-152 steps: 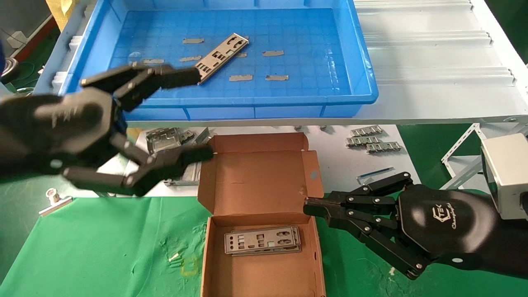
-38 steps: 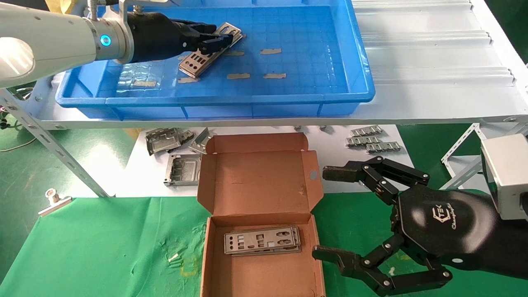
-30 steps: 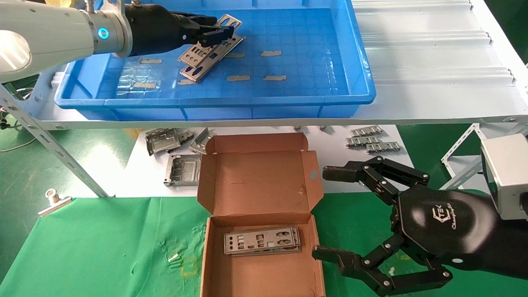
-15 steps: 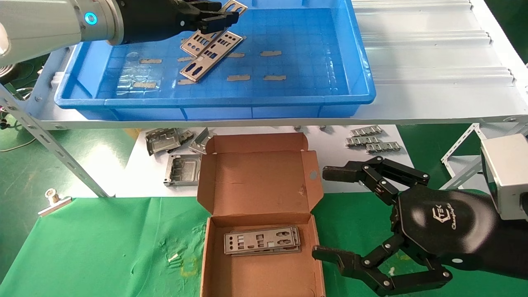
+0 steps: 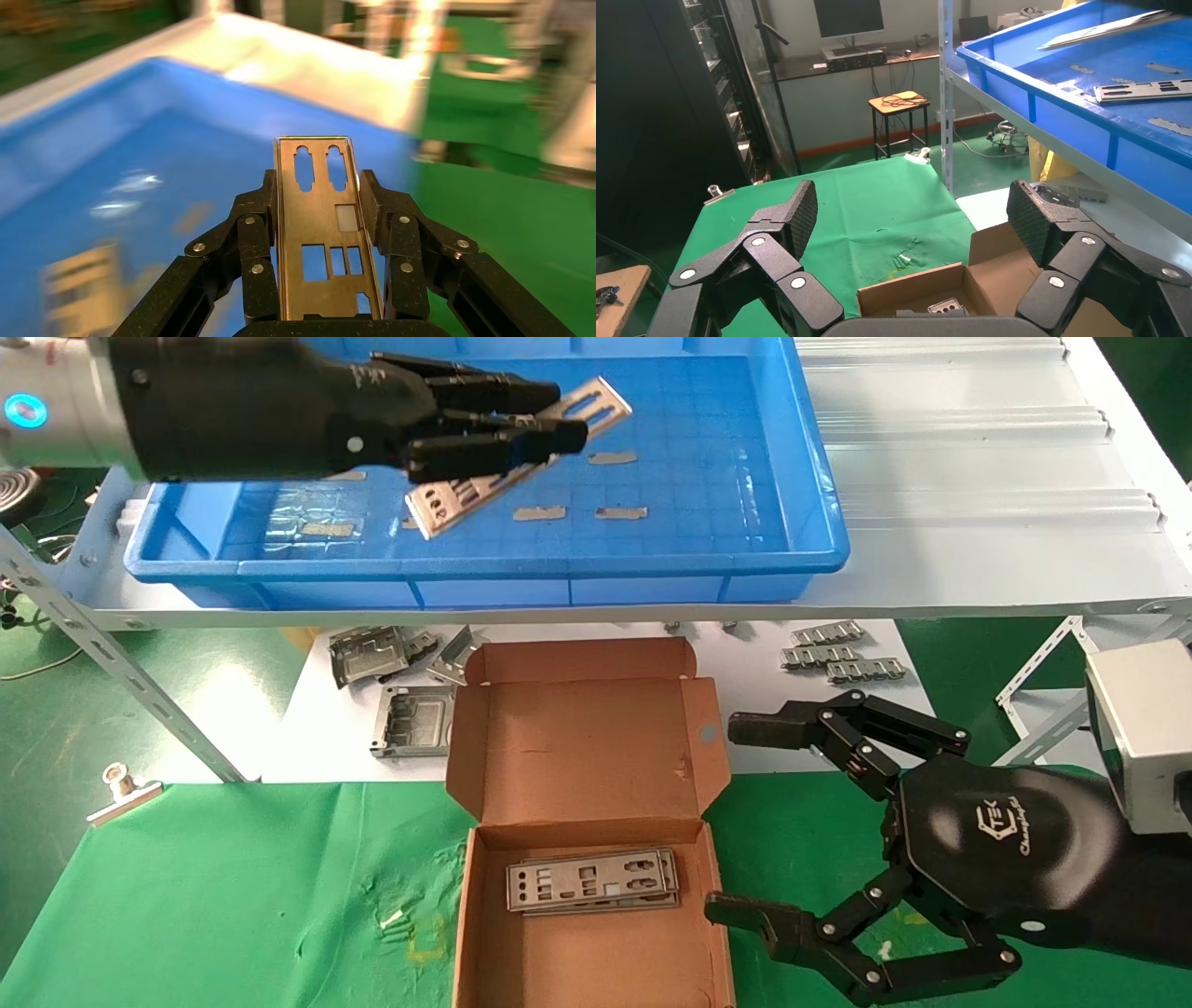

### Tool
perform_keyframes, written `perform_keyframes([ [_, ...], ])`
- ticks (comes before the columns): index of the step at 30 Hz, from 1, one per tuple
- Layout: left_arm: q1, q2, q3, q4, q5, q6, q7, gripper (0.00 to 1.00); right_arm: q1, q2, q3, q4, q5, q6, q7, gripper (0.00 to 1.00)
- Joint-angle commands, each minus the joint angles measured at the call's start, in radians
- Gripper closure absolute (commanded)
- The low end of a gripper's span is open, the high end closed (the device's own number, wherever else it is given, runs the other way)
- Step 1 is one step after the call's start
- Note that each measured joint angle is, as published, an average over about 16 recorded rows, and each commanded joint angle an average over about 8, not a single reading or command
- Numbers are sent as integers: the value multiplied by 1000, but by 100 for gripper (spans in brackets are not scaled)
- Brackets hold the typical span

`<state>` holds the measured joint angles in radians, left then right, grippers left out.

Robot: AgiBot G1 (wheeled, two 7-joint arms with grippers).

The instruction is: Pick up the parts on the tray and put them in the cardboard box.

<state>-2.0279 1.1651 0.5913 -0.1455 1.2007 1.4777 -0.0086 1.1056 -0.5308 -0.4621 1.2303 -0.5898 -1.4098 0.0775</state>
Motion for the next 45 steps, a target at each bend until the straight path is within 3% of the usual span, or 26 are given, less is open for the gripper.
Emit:
perform_keyframes([
  [1, 5, -20, -7, -2, -11, 93, 20, 100, 0, 0, 0, 0, 0, 0, 0, 0],
  [8, 119, -97, 51, -212, -81, 131, 55, 100, 0, 0, 0, 0, 0, 0, 0, 0],
  [16, 299, -188, 206, -511, -160, 108, 164, 100, 0, 0, 0, 0, 0, 0, 0, 0],
  [29, 474, -46, 281, -355, -103, -38, 371, 99, 0, 0, 0, 0, 0, 0, 0, 0],
  [31, 483, -24, 282, -319, -103, -45, 392, 86, 0, 0, 0, 0, 0, 0, 0, 0],
  [36, 498, 26, 287, -238, -95, -68, 452, 23, 0, 0, 0, 0, 0, 0, 0, 0],
  [38, 500, 44, 290, -209, -88, -81, 476, 4, 0, 0, 0, 0, 0, 0, 0, 0],
  [39, 500, 53, 291, -195, -85, -89, 488, 0, 0, 0, 0, 0, 0, 0, 0, 0],
  [45, 490, 95, 295, -115, -75, -111, 533, 0, 0, 0, 0, 0, 0, 0, 0, 0],
])
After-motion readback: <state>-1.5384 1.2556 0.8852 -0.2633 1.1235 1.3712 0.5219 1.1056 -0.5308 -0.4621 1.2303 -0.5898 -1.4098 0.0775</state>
